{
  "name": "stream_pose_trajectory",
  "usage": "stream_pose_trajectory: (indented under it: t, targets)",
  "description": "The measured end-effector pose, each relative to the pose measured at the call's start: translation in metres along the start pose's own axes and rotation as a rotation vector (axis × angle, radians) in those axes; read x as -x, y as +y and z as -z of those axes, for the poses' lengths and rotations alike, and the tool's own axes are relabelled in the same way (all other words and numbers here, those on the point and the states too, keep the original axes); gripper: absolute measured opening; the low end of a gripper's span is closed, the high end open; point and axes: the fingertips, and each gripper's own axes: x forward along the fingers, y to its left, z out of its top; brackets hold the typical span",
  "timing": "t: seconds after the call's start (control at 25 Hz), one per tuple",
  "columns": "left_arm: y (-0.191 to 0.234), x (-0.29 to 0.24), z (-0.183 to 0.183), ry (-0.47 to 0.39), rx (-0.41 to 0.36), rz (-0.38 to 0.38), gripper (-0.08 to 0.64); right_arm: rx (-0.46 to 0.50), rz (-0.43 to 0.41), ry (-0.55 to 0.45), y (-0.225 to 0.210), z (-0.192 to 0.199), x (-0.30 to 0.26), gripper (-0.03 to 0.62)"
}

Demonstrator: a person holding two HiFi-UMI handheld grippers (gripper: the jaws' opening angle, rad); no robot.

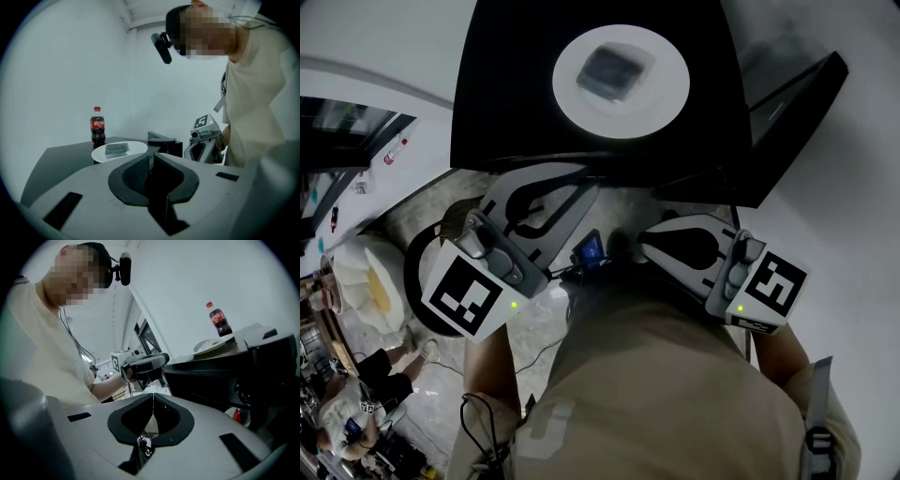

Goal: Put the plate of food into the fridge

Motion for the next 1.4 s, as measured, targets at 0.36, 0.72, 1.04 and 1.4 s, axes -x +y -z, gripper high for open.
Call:
stream_pose_trajectory:
  t: [0.36,0.72,1.04,1.4]
  targets:
    - [0.005,-0.012,-0.007,0.175,-0.359,0.009,0.282,0.05,-0.016,0.017,0.002,-0.009,-0.007,0.02]
    - [0.028,-0.048,0.021,0.464,-0.766,-0.044,0.29,0.058,0.004,0.019,0.005,-0.004,-0.005,0.02]
    - [0.039,-0.063,0.038,0.558,-0.877,-0.08,0.289,0.056,0.014,0.017,0.006,-0.001,-0.002,0.02]
    - [0.036,-0.062,0.038,0.573,-0.902,-0.098,0.288,0.057,0.002,0.005,0.009,-0.002,-0.002,0.02]
